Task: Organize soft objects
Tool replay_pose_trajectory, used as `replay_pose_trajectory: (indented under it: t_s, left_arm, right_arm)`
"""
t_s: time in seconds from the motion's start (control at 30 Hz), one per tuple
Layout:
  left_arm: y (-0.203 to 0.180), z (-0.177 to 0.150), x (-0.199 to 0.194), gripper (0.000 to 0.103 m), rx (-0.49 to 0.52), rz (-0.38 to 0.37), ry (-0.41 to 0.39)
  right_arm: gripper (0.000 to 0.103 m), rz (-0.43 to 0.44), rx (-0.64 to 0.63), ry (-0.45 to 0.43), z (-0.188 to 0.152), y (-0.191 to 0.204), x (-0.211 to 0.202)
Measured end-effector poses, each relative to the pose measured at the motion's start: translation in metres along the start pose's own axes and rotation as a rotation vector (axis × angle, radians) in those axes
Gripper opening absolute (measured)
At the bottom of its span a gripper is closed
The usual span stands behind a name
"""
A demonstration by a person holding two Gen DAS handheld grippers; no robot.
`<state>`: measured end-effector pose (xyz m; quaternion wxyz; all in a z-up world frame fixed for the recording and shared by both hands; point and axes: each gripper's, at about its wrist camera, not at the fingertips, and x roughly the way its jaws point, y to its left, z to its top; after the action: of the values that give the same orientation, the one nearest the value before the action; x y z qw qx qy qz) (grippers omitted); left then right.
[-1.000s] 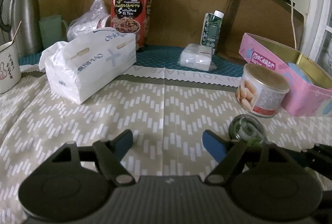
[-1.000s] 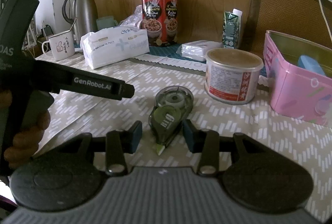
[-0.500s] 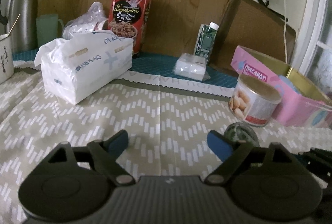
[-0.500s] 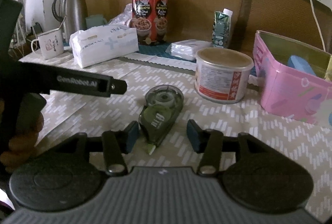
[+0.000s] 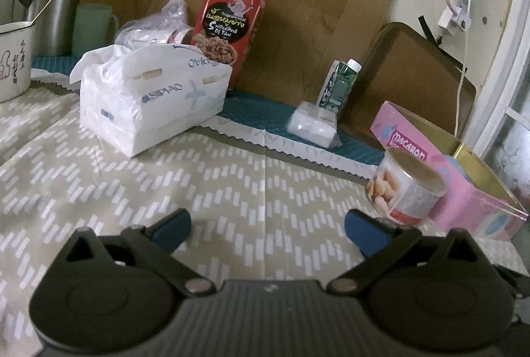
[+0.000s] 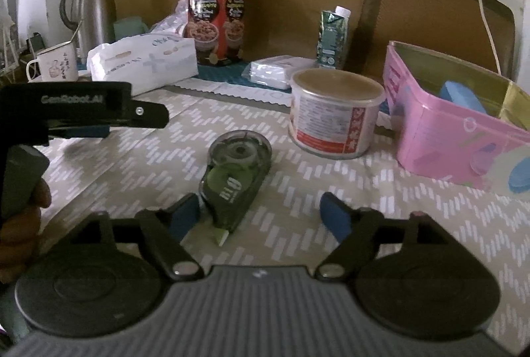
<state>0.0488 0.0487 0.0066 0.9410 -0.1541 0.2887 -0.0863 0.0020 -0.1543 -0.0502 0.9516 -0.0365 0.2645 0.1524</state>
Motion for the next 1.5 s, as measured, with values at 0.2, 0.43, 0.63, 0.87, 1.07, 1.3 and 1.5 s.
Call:
replay_pose_trajectory:
  t_s: [0.2,0.43,0.63,0.87,1.07,1.3,1.5]
  left_arm:
    - [0.003,0.001,-0.001,0.103,-0.018,-0.016,0.001]
    - [-0.008,0.001,0.004,0.103,0.065,0.032,0.037]
    - [-0.026,-0.004,0.008,0.103,0.261,0.075,0.117]
    - [-0.019,-0.002,0.007,0.103,0.252,0.036,0.119]
    - [-0.017,-0.001,0.007,0.103,0.244,0.02,0.116]
    - [-0.008,0.002,0.004,0.103,0.194,-0.027,0.104]
    - [-0.007,0.002,0.003,0.103,0.176,-0.03,0.097]
  right_arm:
    - [0.103,0.027,-0.022,0.032,0.001,0.005,0.003]
    - [0.103,0.011,-0.016,0.03,0.001,0.007,0.003]
    - [0.103,0.008,-0.014,0.03,0.001,0.007,0.003]
    - [0.103,0.007,-0.014,0.03,0.001,0.007,0.003]
    - [0.103,0.01,-0.016,0.031,0.001,0.007,0.003]
    - [0.103,0.007,-0.015,0.03,0.001,0.008,0.003]
    - [0.103,0.007,-0.015,0.03,0.001,0.008,0.003]
